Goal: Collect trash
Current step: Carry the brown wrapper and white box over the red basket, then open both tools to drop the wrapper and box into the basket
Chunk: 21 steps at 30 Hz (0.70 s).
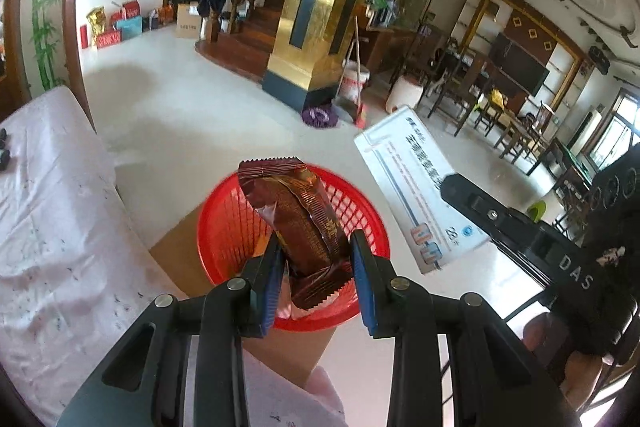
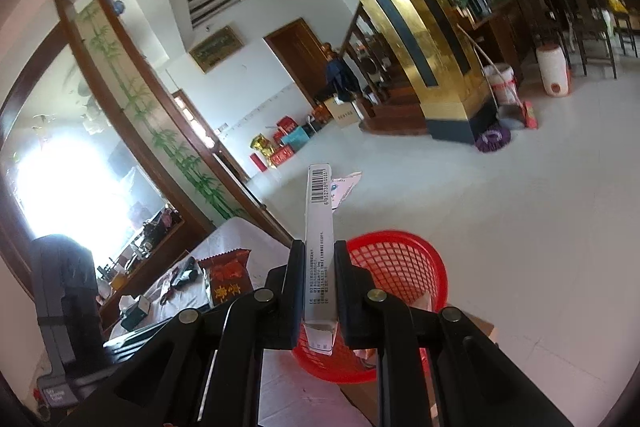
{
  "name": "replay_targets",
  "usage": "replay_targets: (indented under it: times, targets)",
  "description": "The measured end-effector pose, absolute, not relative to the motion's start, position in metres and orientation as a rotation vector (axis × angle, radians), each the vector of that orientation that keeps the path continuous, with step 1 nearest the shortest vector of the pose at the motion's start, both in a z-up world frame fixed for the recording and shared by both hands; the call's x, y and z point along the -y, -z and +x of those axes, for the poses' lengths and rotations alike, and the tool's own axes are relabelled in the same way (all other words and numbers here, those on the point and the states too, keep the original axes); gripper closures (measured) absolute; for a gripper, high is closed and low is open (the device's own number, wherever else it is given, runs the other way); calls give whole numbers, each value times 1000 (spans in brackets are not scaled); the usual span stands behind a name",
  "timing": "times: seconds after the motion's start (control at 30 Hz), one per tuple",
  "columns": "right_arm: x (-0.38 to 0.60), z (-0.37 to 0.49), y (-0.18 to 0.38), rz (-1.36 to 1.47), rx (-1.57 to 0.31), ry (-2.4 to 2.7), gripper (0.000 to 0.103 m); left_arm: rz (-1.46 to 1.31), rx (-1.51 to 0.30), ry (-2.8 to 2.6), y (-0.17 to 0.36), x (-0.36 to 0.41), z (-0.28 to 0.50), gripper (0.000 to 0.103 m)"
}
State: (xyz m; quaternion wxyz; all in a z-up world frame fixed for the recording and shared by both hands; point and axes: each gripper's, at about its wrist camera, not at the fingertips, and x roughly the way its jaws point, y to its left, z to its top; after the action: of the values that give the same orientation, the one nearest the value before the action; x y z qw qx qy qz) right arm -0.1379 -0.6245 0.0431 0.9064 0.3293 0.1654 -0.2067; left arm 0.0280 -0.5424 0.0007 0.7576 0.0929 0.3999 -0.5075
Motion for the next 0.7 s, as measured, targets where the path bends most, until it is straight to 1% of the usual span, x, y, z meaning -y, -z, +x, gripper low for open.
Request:
replay_targets:
  times: [0.13,0.33,0.4,0.47,0.5,0.53,0.57,0.7]
  targets:
    - [632,-127,-25,713,-378,437,89,226,-917,1098,19,552,34,72]
    - [641,-118,-11,739,-407,452,88,250,-980,1077,41,563,41,72]
    - [644,-117,-7,754,-403,462,87,251,-997,1068,47,565,45,69]
    - [650,-115,-3,766,-392,465,83,249,-1017,1069,51,564,49,56]
    - [649,-113,-3,772,-391,462,69,245,-1016,1067,50,563,49,53]
    - [651,-114,-2,782,-391,462,55,240,-1004,1057,48,558,50,46]
    - [651,-116,-2,787,-388,459,53,239,-994,1051,46,555,50,42]
    - [641,-125,-12,780,-367,440,52,228,-943,1033,28,526,42,41]
